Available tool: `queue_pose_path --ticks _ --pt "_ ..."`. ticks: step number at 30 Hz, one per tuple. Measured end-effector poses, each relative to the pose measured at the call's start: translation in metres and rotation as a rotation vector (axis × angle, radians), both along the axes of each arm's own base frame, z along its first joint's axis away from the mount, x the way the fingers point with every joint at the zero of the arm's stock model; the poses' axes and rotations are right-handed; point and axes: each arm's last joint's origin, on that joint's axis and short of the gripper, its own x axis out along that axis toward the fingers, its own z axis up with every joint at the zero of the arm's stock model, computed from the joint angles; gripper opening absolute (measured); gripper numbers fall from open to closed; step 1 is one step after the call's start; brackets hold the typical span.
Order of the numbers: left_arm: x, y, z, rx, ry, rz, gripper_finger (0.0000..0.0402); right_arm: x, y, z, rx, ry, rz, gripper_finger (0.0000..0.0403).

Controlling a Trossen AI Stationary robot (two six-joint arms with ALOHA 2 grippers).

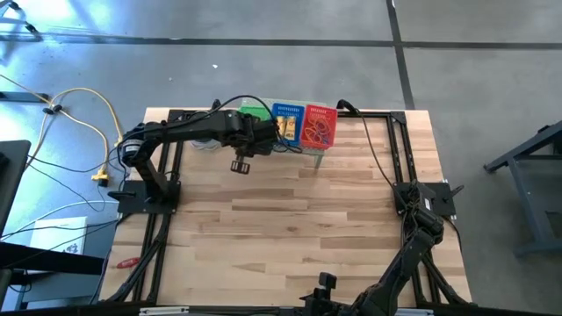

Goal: Pick & Place Office Desk Supplies
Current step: Put the green bin on the shelf

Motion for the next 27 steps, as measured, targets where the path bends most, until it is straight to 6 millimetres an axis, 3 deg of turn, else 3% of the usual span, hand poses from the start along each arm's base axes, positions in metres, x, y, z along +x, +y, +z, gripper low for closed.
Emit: queue_pose_path --ticks 11,27 --pt "0.0 0.015 0.001 0.017 -0.049 0.077 0.0001 0.0 0.0 0.0 0.001 0.0 0.0 0.0149" --pt "0.001 0.016 0.001 0.015 -0.075 0.108 0.0001 0.0 0.0 0.0 0.0 0.001 0.0 0.0149"
